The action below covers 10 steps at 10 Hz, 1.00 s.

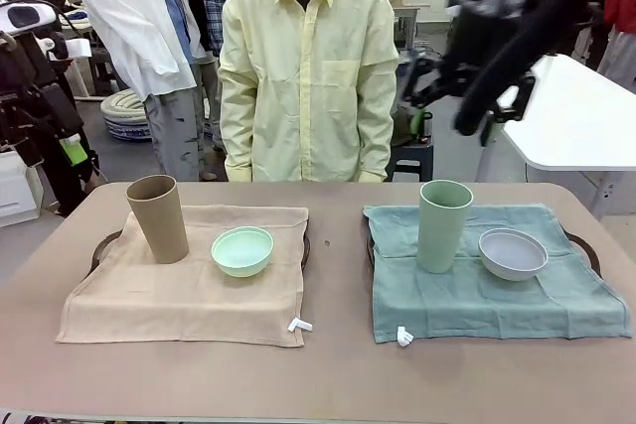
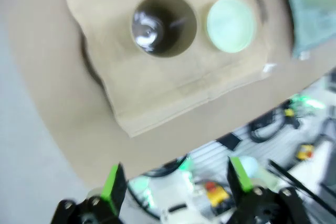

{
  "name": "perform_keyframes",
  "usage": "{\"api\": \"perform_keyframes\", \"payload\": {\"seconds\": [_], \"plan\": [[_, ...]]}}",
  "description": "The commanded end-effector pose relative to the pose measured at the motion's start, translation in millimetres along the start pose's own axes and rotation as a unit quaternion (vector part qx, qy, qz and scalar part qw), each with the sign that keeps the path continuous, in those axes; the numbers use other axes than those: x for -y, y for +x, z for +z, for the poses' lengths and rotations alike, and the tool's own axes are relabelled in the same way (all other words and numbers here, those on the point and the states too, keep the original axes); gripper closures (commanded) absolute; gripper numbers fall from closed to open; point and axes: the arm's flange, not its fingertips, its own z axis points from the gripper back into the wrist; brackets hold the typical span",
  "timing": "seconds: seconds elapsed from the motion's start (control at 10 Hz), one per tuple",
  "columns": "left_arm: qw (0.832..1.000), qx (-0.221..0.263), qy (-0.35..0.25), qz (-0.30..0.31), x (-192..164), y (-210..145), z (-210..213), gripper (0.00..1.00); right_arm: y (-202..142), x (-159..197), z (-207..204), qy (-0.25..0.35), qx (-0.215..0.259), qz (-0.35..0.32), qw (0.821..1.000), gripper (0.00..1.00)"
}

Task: Set up a tray with a mat and arrange the tableware.
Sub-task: Place the Picnic Bowl and Reusable plastic cup back onto the Handle tray in front of the human's position.

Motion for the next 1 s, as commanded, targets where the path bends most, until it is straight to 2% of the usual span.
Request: {"api": "perform_keyframes", "payload": {"seconds": [0.0, 0.1, 0.3, 0.4, 0.6, 0.8, 0.9], "plan": [[0.993, 0.033, -0.110, -0.006, -15.5, 9.3, 18.0, 0.00, -16.1, 62.8, 0.8, 0.092, -0.016, -0.003, 0.996, 0.00], [0.985, 0.065, -0.161, -0.006, -25.3, 5.1, 27.5, 0.00, -19.5, 97.6, 3.1, 0.144, -0.026, -0.017, 0.989, 0.00], [0.965, 0.122, -0.230, 0.032, -48.3, 4.0, 33.8, 0.00, -20.8, 155.5, 0.0, 0.209, -0.033, -0.058, 0.976, 0.00], [0.958, 0.125, -0.255, 0.043, -60.4, 0.1, 37.4, 0.00, -23.6, 179.5, -1.7, 0.232, -0.030, -0.070, 0.970, 0.00], [0.950, 0.096, -0.289, 0.071, -89.3, -15.2, 40.7, 0.00, -39.7, 229.6, 5.4, 0.266, -0.014, -0.083, 0.960, 0.00], [0.946, 0.089, -0.298, 0.093, -113.1, -32.4, 41.5, 0.00, -52.8, 272.3, 17.2, 0.291, 0.013, -0.112, 0.950, 0.00], [0.954, 0.091, -0.272, 0.085, -117.0, -39.1, 43.7, 0.00, -53.4, 273.9, 17.8, 0.278, 0.014, -0.137, 0.950, 0.00]]}}
